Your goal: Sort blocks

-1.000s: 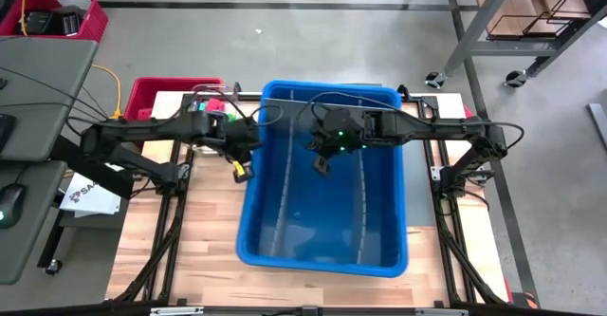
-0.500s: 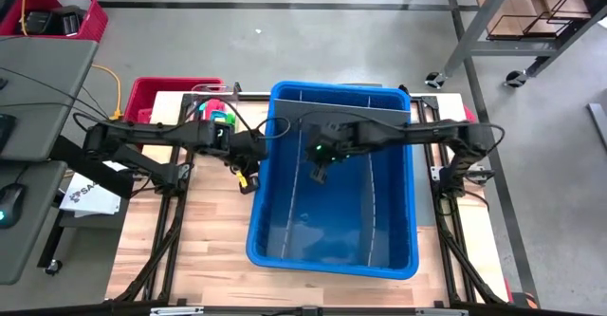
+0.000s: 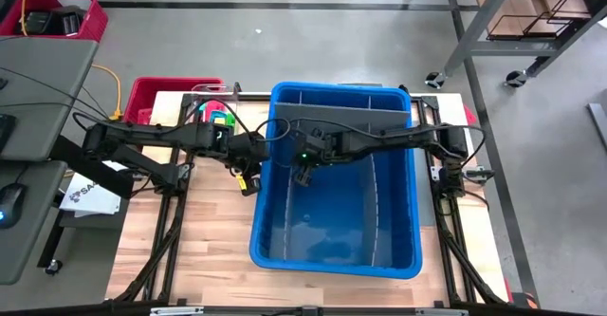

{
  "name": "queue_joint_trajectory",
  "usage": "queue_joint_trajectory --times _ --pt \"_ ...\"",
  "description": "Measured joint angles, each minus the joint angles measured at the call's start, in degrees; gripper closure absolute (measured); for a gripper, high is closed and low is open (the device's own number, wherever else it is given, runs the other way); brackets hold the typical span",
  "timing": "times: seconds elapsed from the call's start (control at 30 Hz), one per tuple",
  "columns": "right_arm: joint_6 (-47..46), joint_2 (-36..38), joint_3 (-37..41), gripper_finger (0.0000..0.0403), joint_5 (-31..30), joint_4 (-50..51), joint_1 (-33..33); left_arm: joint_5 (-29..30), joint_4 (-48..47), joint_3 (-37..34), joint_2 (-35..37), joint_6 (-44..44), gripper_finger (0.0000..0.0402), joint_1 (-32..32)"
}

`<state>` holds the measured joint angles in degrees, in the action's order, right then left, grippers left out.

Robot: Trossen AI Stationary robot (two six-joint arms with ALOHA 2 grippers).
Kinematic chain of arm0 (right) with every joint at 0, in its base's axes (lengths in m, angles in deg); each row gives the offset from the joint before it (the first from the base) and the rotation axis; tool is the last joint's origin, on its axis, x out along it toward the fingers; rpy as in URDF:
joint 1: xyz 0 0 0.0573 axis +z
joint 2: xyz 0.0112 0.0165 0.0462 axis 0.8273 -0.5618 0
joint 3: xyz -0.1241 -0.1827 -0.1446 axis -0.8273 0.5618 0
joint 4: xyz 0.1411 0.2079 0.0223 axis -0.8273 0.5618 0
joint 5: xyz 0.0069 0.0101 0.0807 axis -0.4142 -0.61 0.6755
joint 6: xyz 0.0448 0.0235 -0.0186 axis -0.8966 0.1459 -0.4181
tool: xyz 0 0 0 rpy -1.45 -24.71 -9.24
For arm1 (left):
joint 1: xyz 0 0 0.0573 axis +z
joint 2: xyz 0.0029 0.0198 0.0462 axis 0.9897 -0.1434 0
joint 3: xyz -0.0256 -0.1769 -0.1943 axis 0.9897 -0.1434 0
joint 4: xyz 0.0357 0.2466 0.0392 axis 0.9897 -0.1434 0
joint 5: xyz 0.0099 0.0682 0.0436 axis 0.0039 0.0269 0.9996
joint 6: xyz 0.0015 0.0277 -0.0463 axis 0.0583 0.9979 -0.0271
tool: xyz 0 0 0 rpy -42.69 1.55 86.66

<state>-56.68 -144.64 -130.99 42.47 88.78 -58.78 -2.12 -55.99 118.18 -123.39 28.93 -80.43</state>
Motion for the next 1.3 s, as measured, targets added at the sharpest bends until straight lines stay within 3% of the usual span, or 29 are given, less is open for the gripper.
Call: queue_joint_trajectory --times 0.17,0.43,0.63,0.83,1.07,1.17,1.3 --pt "0.23 0.28 -0.02 0.0403 1.26 -2.29 0.0 0.02 -0.01 -0.02 0.02 0.31 0.0401 0.0" --pt "0.43 4.58 -0.07 0.0403 6.23 5.18 0.0 1.28 -0.1 0.01 0.12 1.9 0.0401 0.03" --pt "0.38 13.89 -0.07 0.0403 10.11 9.08 0.41 2.9 -0.15 0.01 1.89 2.05 0.0401 0.22" --pt "3.89 26.33 -0.18 0.0403 7.19 11.87 0.89 6.02 -0.49 0.91 6.77 3.48 0.0401 0.22" --pt "-2.31 34.19 -0.2 0.0403 11.83 23.64 6.46 7.64 -0.28 7.26 13.01 7.01 0.0401 -3.32" --pt "-4.01 34.4 -0.15 0.0403 12.57 29.5 12.2 7.66 -4.55 9.44 13.28 8.23 0.0401 -8.86" --pt "-7.77 32.92 -0.13 0.0403 7.01 34.05 17.93 13.91 -21.89 10.68 11.88 5.28 0.0401 -15.29"
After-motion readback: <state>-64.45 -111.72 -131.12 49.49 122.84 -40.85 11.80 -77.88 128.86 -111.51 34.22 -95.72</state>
